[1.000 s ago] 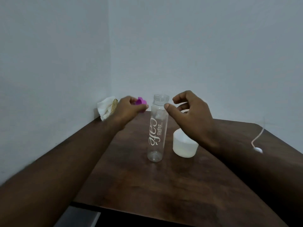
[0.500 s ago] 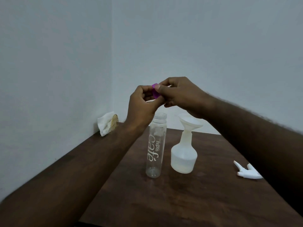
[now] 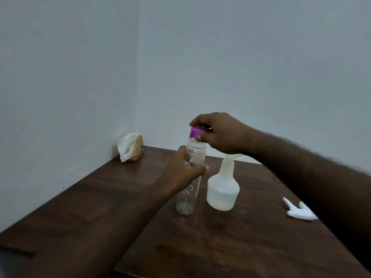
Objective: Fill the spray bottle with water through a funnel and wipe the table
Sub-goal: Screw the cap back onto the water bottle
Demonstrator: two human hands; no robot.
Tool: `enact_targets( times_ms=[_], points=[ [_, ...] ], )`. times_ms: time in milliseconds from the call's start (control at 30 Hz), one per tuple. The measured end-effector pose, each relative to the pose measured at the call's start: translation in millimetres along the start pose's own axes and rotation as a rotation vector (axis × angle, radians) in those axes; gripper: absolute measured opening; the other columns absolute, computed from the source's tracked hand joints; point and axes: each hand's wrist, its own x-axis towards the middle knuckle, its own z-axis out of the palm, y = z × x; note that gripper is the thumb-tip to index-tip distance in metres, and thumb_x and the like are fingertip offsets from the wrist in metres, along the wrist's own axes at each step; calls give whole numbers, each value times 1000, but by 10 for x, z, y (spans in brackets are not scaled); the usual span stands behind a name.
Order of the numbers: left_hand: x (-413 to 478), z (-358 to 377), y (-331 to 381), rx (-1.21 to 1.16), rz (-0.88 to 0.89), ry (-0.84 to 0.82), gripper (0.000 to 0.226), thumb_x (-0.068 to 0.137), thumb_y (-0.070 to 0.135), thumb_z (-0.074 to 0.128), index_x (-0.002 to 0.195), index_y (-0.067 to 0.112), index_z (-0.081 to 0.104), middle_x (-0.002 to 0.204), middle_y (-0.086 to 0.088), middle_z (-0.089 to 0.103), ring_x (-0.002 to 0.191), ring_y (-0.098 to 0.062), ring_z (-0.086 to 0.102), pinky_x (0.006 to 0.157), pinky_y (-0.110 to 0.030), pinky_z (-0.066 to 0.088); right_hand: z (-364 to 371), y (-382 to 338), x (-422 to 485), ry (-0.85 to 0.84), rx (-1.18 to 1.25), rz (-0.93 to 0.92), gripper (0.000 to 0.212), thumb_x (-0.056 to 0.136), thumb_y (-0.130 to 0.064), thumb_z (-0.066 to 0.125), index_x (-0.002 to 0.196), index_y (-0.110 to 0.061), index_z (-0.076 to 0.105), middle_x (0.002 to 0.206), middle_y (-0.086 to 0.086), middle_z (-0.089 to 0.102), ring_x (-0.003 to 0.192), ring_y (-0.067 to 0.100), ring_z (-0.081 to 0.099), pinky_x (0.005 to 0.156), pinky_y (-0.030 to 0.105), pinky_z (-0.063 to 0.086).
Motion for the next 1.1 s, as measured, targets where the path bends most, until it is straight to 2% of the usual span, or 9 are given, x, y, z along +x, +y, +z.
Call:
enact_targets(
  times_ms=[133,233,300,500,567,667,800,933,1100],
  points=[
    [19,31,-1,-30,27,1,45,72,25,77,109,22,52,95,3,62,85,-12,63,72,-32,56,31,-10,5,-66,-39,-8,40,92,-16,65,131,-18,58,126,2,63,108,16,59,93,25,47],
    [44,34,-22,-38,30,49,43,66,27,74,103,21,53,87,1,63,79,-14,63,71,-37,57,97,-28,17,-75,-43,-27,40,92,-13,64,131,-18,57,126,2,63,105,14,57,88,23,44],
    [60,39,-46,-39,32,65,44,66,27,74,104,21,52,87,2,62,78,-13,63,69,-35,57,127,-37,48,-72,-29,-29,41,92,-14,64,133,-21,56,128,3,61,103,13,55,86,21,41],
    [65,103,-58,-38,59,121,60,61,36,70,115,20,49,96,2,63,83,-14,63,66,-24,54,142,-40,156,-92,-53,22,45,91,-30,67,134,-21,56,136,3,56,119,19,52,92,24,38],
    [47,133,-76,-48,87,153,63,63,35,71,120,21,48,101,3,63,87,-12,63,69,-20,54,139,-20,187,-95,-54,43,44,89,-37,69,128,-20,60,126,2,59,106,16,53,85,24,39],
    [3,160,-71,-47,112,180,63,74,30,76,128,21,44,107,8,60,90,-4,60,65,-5,47,138,4,214,-79,-13,73,45,83,-43,74,119,-19,63,106,-4,56,92,14,53,77,26,42],
    [-28,168,-67,-69,136,217,64,71,38,71,127,19,45,110,6,61,95,-5,60,67,-3,45,189,-17,226,-37,8,61,41,82,-40,75,115,-16,64,104,-5,57,93,14,55,77,25,45],
    [-28,180,-78,-52,127,225,51,75,27,75,116,19,46,103,5,59,88,-8,59,66,-3,44,143,2,202,-68,51,75,41,84,-42,72,115,-17,67,108,-3,65,95,14,60,76,24,46],
    [-24,202,-87,-34,111,250,48,74,27,75,112,15,48,97,1,59,82,-11,59,60,-4,45,98,29,144,-138,219,75,53,90,-25,67,141,-24,50,121,0,65,107,16,63,93,26,49]
  ],
)
